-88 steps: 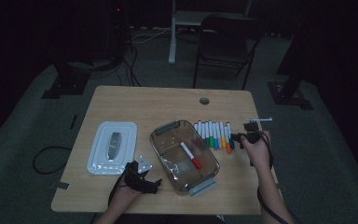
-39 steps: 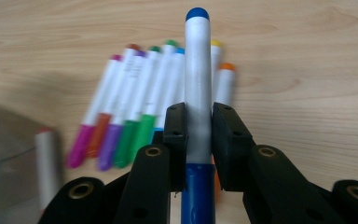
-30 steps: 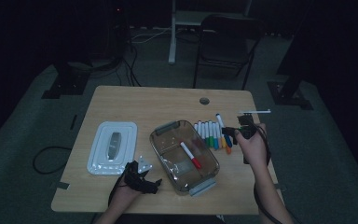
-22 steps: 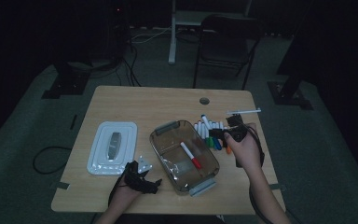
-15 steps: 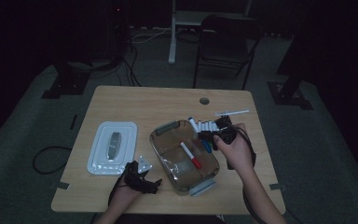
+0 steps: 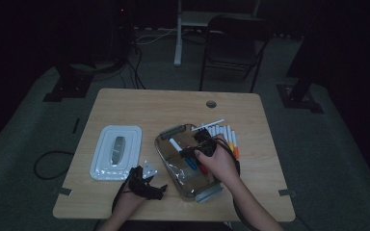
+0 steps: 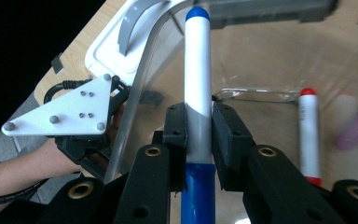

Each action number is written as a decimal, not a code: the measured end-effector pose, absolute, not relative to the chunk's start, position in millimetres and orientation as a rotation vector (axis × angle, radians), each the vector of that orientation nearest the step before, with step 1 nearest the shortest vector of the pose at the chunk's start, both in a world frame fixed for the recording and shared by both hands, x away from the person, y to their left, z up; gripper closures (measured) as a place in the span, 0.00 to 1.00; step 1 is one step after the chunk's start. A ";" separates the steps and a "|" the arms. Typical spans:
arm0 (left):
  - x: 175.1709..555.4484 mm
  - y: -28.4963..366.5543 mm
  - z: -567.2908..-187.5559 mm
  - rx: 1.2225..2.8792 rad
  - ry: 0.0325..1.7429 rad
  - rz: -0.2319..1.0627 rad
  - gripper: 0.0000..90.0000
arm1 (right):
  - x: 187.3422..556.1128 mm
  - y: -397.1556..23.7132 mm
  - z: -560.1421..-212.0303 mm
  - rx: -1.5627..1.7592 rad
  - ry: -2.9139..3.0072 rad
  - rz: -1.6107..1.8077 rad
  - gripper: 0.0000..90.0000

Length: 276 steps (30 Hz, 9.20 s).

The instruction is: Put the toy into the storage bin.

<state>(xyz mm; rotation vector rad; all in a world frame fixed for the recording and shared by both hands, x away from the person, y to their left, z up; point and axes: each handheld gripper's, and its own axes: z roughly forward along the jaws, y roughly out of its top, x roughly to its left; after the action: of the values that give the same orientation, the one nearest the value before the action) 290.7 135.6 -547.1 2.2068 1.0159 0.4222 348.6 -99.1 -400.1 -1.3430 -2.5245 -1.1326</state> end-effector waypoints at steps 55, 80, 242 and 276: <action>290.7 135.6 -547.1 2.207 1.015 0.423 0.02 | 379.9 -61.8 -449.5 -1.297 -2.600 -0.712 0.77; 290.6 135.5 -547.2 2.205 1.017 0.422 0.02 | 376.1 -213.2 -401.1 -1.629 -2.501 -1.151 0.68; 290.7 135.6 -547.1 2.208 1.015 0.423 0.02 | 371.1 -160.4 -380.0 -1.452 -2.557 -1.201 0.72; 290.5 135.5 -547.2 2.205 1.017 0.421 0.02 | 468.8 -259.2 -505.2 -2.109 -2.390 -0.997 0.70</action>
<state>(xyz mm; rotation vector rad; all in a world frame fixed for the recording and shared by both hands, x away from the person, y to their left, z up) 290.5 135.5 -547.2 2.2054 1.0169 0.4212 468.8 -259.2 -505.2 -2.1085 -2.3897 -0.9970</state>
